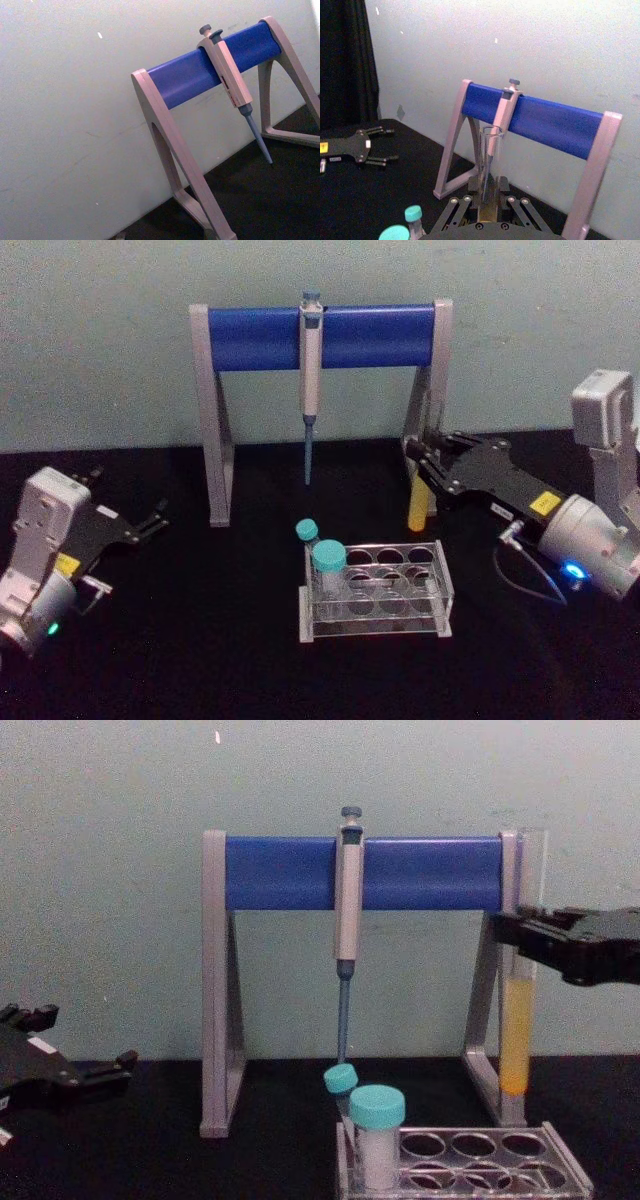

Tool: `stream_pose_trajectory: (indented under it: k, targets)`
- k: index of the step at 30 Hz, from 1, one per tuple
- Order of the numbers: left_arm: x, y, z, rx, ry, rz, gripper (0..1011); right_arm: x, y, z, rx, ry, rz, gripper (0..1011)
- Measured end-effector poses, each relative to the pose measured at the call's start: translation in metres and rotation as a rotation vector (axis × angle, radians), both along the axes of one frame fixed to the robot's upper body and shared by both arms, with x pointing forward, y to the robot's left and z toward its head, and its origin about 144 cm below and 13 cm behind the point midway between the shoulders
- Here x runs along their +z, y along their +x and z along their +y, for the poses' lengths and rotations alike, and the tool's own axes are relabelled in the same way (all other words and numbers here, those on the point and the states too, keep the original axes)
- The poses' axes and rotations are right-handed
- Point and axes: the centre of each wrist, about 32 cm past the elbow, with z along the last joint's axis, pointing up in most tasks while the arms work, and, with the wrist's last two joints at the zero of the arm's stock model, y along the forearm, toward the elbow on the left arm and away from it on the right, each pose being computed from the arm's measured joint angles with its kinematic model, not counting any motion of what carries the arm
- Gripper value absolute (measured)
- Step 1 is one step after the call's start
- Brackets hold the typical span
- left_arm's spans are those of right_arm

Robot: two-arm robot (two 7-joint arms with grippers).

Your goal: Pick up the test tube from the test tube rack, shake it, then place it back into the test tube rack.

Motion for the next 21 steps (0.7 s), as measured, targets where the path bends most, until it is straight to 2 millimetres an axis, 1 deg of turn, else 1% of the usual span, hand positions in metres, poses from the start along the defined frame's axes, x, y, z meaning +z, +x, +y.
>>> stream_pose_trajectory:
  k: [6, 12, 17, 21]
  targets:
    - [0.000, 0.000, 0.000, 0.000, 0.000, 0.000, 1010, 0.000, -0.012, -0.004, 0.010, -0.011, 0.030, 238]
    - [0.000, 0.000, 0.000, 0.000, 0.000, 0.000, 1010, -0.001, -0.015, 0.001, 0.067, -0.003, 0.052, 238]
    - [0.000, 0.000, 0.000, 0.000, 0.000, 0.000, 1010, -0.002, -0.008, 0.009, 0.122, 0.012, 0.060, 238]
    - [0.000, 0.000, 0.000, 0.000, 0.000, 0.000, 1010, -0.004, 0.002, 0.014, 0.136, 0.030, 0.046, 238]
